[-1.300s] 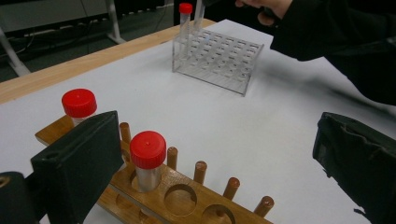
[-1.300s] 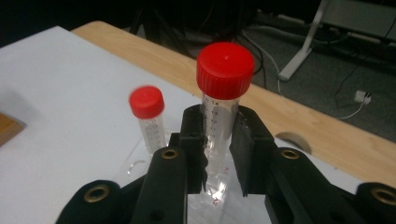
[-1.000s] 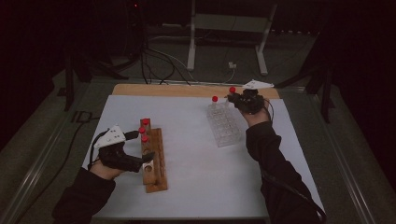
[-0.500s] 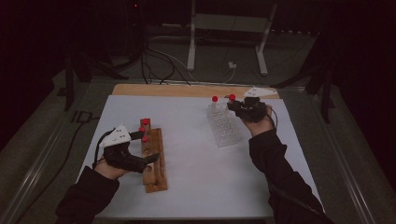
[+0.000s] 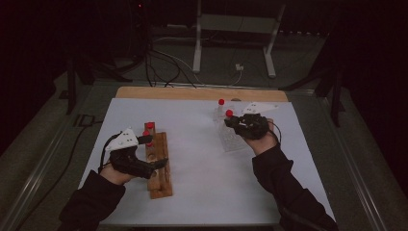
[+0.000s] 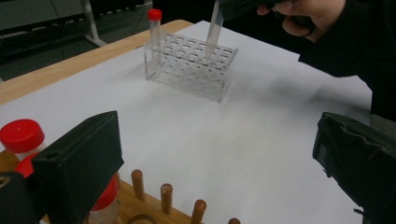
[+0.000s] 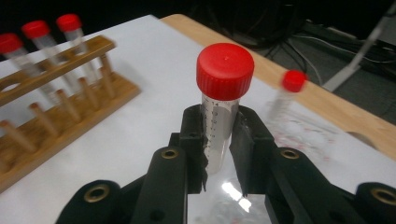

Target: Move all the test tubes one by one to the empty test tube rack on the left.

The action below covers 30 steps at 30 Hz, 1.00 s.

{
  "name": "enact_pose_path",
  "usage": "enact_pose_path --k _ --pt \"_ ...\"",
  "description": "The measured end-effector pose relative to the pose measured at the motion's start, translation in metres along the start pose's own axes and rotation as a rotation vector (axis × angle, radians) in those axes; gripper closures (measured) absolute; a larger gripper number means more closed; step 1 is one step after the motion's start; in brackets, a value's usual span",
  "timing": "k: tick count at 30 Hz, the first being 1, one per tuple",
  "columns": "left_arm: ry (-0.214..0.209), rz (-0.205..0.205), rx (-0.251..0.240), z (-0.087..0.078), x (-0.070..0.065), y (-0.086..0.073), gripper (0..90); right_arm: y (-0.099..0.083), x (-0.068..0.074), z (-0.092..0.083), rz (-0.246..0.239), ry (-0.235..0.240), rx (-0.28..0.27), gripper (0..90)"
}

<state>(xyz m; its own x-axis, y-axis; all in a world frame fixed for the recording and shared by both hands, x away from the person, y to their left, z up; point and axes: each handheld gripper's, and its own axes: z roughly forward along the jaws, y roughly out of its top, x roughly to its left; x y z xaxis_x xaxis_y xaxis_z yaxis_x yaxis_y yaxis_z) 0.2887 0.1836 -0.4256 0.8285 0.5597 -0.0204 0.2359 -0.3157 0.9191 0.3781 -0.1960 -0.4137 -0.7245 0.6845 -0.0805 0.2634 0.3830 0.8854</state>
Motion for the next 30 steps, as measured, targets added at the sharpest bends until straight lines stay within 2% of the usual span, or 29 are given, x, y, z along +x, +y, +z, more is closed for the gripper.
enact_pose_path --k 13,21,30 --pt "-0.026 0.004 0.011 0.010 -0.006 0.003 2.3 -0.014 0.038 0.007 -0.045 0.104 0.027 75.3" --pt "-0.056 0.024 0.028 0.018 -0.011 0.004 2.3 -0.026 0.064 0.011 -0.071 0.165 0.045 75.2" --pt "-0.101 0.057 0.033 0.030 -0.020 0.011 5.0 -0.031 0.084 0.014 -0.099 0.214 0.059 75.3"
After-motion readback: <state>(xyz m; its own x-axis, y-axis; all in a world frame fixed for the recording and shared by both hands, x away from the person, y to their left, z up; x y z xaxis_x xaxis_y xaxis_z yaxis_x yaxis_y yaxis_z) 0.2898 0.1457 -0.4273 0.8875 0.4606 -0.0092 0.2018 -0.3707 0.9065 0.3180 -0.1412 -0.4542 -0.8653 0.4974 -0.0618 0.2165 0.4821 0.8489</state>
